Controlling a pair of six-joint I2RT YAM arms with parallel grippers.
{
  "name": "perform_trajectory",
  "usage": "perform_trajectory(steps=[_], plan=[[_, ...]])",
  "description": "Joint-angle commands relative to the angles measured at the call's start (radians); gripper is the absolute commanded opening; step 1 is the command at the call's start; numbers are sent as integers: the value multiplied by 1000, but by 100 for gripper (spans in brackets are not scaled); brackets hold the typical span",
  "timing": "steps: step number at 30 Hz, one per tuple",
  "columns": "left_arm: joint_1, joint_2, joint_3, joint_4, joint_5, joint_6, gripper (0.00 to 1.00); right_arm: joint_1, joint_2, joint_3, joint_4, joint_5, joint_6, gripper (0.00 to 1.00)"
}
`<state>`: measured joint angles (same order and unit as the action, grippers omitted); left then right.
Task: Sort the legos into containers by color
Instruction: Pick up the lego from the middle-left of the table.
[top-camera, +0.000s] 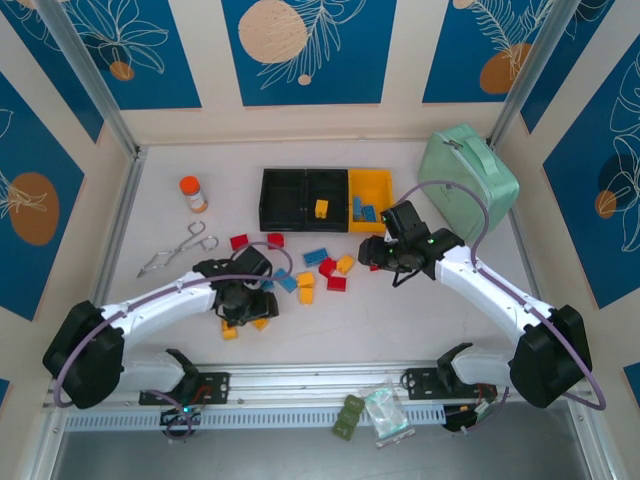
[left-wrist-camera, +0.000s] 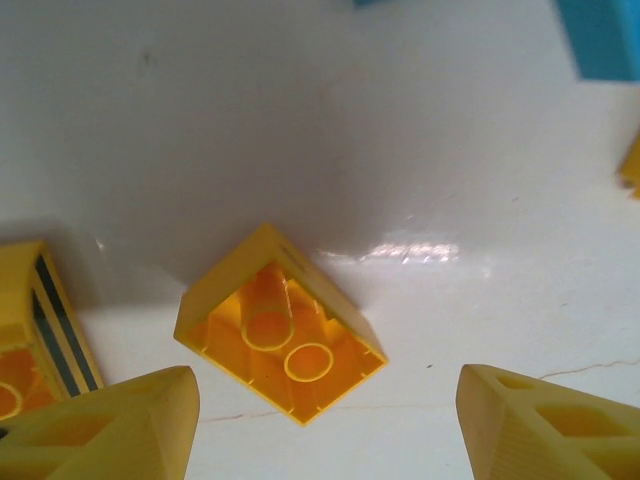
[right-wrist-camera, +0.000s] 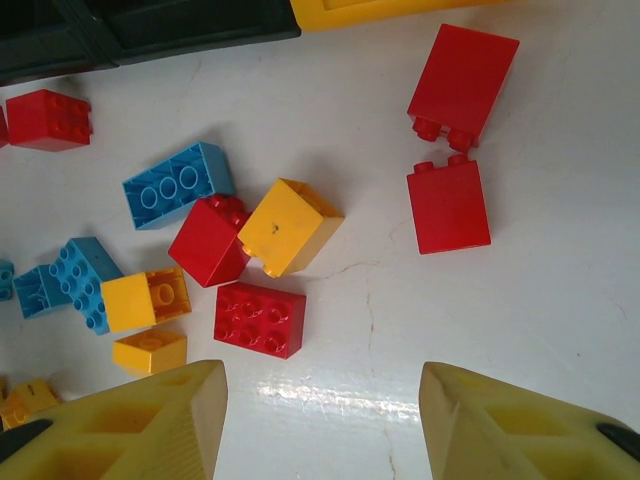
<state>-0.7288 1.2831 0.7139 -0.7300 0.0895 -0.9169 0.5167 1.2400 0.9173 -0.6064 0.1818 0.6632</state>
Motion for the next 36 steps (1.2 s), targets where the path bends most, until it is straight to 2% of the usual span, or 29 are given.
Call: perform_trajectory(steps=[1, 8, 11, 15, 18, 27, 36], plan=[[-18, 33, -9, 19, 33, -46, 69, -4, -14, -26, 14, -21, 18, 54], [-24, 129, 11, 81, -13, -40, 65, -4, -41, -62, 18, -9, 36, 54], [-25, 168, 38, 74, -59, -15, 53, -6, -55, -74, 15, -7, 42, 54], [-27, 190, 70, 61, -95, 25, 31, -4, -72, -88, 7, -7, 52, 53], [-27, 179, 99, 55, -126, 58, 22, -2, -98, -100, 6, -13, 55, 53], [-5, 248, 335, 52, -175, 210, 21, 44, -196, -149, 82, -135, 28, 53], [37, 481, 730, 19, -154, 359, 21, 48, -273, -192, 62, -115, 70, 54]])
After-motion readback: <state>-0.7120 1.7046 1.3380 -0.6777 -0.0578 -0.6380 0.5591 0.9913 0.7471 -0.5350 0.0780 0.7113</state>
